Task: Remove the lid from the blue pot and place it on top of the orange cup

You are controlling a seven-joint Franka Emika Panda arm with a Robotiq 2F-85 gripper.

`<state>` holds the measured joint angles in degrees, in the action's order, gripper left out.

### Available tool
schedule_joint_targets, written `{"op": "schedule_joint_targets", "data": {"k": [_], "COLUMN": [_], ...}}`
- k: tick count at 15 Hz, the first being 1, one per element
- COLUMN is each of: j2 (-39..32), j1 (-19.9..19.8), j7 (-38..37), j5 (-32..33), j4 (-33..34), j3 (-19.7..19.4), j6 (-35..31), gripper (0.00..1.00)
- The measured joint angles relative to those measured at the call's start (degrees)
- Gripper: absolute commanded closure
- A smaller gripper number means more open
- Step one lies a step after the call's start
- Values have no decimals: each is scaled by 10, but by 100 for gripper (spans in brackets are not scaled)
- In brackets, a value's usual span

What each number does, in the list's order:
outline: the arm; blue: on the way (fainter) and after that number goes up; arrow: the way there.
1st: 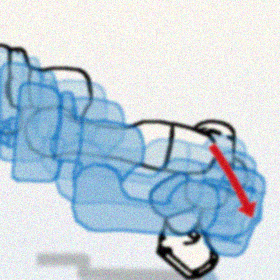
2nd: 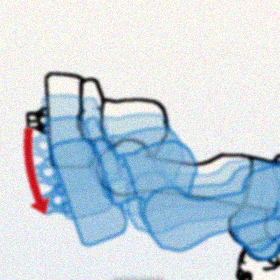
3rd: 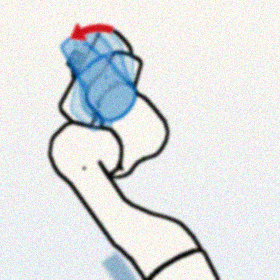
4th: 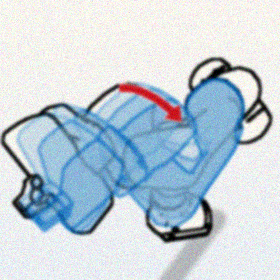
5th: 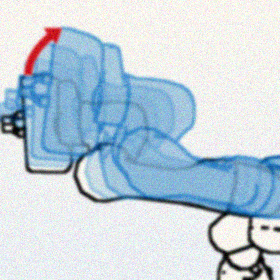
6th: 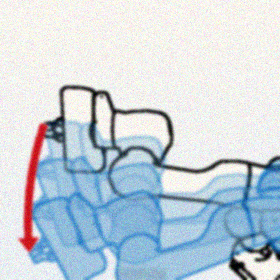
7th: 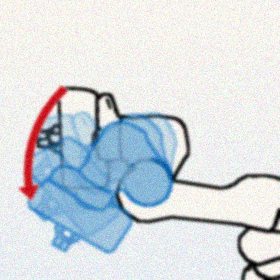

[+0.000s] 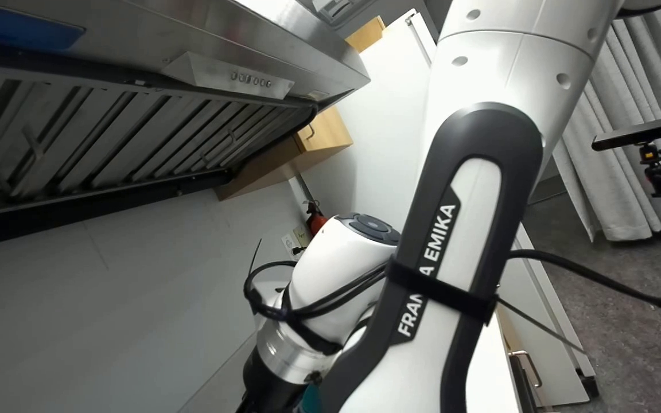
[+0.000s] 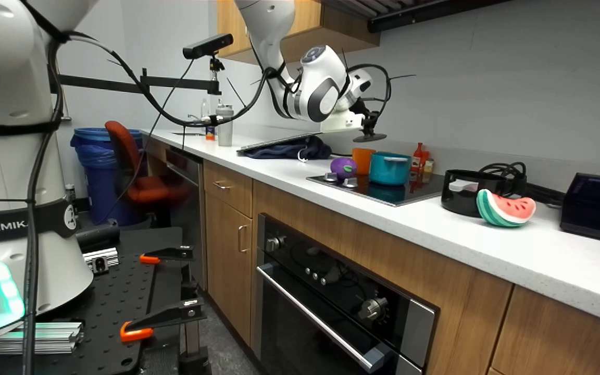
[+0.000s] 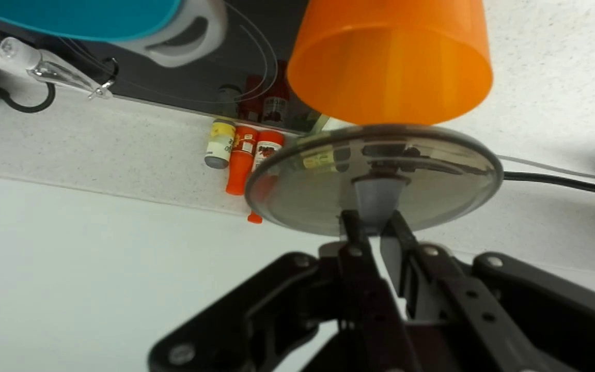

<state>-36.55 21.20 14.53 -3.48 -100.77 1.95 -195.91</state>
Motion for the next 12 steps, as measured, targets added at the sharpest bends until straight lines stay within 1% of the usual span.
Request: {"op": "schedule_joint_targets", "data": {"k": [6,12], "j2": [6,26], "j1": [11,13], "j7": [3,3], "j5": [0,0], "j4": [-12,-50], "j3": [-30,-30], "j6": [1,2], "gripper": [97,97]}}
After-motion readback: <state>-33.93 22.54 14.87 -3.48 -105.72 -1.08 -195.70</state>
